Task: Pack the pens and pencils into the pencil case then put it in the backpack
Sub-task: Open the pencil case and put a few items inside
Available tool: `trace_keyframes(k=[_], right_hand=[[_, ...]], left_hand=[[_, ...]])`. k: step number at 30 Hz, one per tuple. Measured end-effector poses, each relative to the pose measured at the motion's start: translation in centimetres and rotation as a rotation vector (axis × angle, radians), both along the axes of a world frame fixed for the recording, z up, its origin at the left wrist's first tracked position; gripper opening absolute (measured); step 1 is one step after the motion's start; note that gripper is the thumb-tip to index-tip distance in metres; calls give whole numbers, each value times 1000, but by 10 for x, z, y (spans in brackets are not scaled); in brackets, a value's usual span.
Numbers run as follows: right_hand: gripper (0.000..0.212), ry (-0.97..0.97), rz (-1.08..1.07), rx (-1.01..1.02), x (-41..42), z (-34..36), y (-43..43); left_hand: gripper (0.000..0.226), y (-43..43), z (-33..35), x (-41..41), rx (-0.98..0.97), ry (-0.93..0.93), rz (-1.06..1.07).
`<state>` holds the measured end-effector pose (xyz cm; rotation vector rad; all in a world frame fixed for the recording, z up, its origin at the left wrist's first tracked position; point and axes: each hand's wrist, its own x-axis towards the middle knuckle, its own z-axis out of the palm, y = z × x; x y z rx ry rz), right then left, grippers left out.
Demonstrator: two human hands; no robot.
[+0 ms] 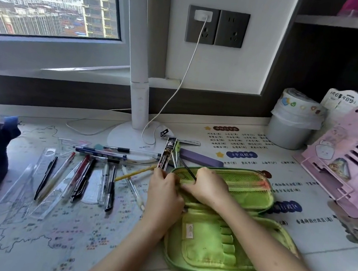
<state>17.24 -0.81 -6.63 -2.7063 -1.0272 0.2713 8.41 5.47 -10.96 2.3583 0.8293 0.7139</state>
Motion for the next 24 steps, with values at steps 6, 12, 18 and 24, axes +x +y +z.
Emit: trace_keyframes(k=[6,12,18,24], right_hand=[[26,-34,-66,-79,-5,0,3],[11,-104,-87,-68,-13,-5,2],[28,-25,-87,-94,4,-3,-16],[11,-159,-272,-205,51,14,-82]], left_hand=[[23,1,1,1,11,14,5],[14,2,-1,2,11,43,6],[19,7,-1,2,-33,42,-31],[23,8,-2,2,32,92,-20]])
